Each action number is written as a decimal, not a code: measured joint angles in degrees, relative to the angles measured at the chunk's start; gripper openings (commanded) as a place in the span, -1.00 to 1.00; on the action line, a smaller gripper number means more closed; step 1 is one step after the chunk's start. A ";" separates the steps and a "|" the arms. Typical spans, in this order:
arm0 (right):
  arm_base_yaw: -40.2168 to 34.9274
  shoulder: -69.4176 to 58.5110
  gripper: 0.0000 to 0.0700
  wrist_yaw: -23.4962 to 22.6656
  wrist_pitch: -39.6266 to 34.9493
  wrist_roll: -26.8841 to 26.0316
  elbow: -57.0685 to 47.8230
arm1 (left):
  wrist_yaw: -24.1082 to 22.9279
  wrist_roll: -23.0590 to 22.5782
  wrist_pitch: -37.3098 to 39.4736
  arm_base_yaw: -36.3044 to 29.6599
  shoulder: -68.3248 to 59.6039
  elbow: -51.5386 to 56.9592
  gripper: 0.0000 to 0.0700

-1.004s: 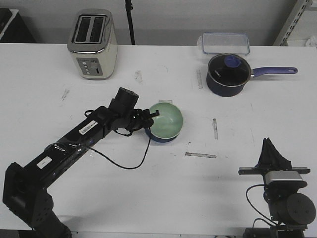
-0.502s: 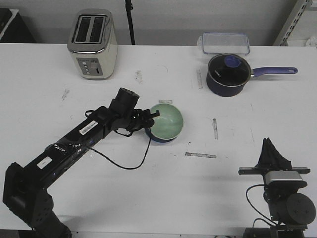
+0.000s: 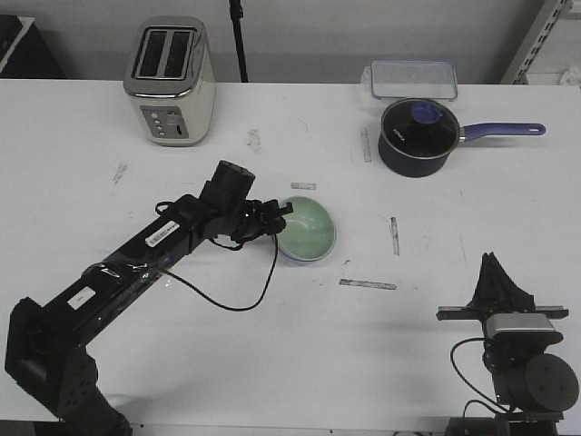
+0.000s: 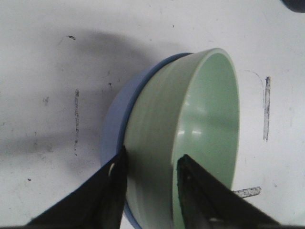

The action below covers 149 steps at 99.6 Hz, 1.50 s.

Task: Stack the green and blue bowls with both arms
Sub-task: 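Open the left gripper and pull it back from the bowls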

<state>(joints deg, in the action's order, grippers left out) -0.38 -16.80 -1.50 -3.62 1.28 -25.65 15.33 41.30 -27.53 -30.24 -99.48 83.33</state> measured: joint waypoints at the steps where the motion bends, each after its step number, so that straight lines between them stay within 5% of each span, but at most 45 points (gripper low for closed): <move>1: 0.00 0.00 -0.96 0.00 0.00 0.00 0.00 | 0.11 0.00 0.00 0.00 0.00 0.00 -0.39; 60: 0.00 0.00 -0.96 0.00 0.00 0.00 0.00 | 2.51 -2.99 -4.42 1.66 5.84 0.00 -0.42; 78: 0.00 0.00 -0.96 0.00 0.00 0.00 0.00 | -1.88 -6.36 -4.39 2.38 8.17 0.00 -0.44; 93: 0.00 0.00 -0.96 0.00 0.00 0.00 0.00 | -6.62 -11.56 -3.89 3.63 10.14 -0.22 -0.93; 101: 0.00 0.00 -0.96 0.00 0.00 0.00 0.00 | -8.44 -15.58 -2.80 4.42 11.69 -1.42 -1.00; 121: 0.00 0.00 -0.96 0.00 0.00 0.00 0.00 | -9.20 -24.57 5.42 7.54 17.20 -10.27 -1.00; 149: 0.00 0.00 -0.96 0.02 0.00 0.00 0.00 | -9.29 -31.56 27.32 15.15 29.53 -29.05 -1.00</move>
<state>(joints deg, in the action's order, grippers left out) -0.38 -16.80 -1.48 -3.62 1.28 -25.65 6.04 9.74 -0.21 -15.09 -69.95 54.28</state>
